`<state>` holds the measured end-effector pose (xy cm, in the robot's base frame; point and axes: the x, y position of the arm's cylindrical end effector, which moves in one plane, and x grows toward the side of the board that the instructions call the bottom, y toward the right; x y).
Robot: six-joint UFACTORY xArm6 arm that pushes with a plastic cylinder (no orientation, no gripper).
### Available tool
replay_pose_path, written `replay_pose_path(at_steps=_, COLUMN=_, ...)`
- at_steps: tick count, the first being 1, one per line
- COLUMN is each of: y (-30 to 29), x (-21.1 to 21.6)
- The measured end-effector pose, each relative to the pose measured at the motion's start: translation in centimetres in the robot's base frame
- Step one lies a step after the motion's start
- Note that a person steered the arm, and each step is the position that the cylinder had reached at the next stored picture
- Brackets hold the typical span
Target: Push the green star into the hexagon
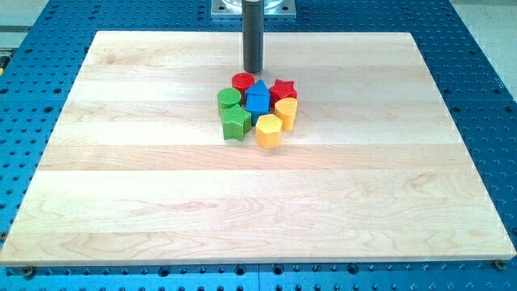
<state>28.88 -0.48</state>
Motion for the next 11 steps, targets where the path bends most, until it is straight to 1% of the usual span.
replay_pose_path(at_steps=1, y=0.0, x=0.0)
replay_pose_path(at_steps=2, y=-0.1, x=2.3)
replay_pose_path(at_steps=3, y=-2.4, x=4.8)
replay_pose_path(at_steps=4, y=-5.9, x=5.0)
replay_pose_path(at_steps=5, y=-8.5, x=10.9)
replay_pose_path(at_steps=6, y=-9.4, x=15.0)
replay_pose_path(at_steps=7, y=-4.2, x=16.5)
replay_pose_path(at_steps=8, y=0.8, x=16.8)
replay_pose_path(at_steps=9, y=1.7, x=16.0)
replay_pose_path(at_steps=10, y=4.6, x=13.2)
replay_pose_path(at_steps=11, y=8.3, x=13.1)
